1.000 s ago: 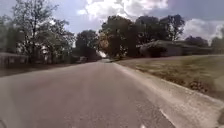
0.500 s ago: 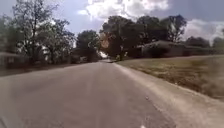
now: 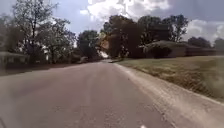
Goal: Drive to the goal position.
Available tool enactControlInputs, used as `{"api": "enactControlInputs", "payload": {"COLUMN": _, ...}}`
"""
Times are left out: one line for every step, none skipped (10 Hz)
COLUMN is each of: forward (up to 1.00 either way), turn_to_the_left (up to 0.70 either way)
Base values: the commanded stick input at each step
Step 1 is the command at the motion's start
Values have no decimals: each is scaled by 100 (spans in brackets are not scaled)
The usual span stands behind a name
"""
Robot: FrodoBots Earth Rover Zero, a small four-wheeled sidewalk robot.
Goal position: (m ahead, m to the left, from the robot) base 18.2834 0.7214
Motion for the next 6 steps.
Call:
{"api": "enactControlInputs", "payload": {"forward": 70, "turn_to_the_left": 0}}
{"api": "enactControlInputs", "payload": {"forward": 70, "turn_to_the_left": 0}}
{"api": "enactControlInputs", "payload": {"forward": 70, "turn_to_the_left": 0}}
{"api": "enactControlInputs", "payload": {"forward": 70, "turn_to_the_left": 0}}
{"api": "enactControlInputs", "payload": {"forward": 70, "turn_to_the_left": 0}}
{"api": "enactControlInputs", "payload": {"forward": 70, "turn_to_the_left": 0}}
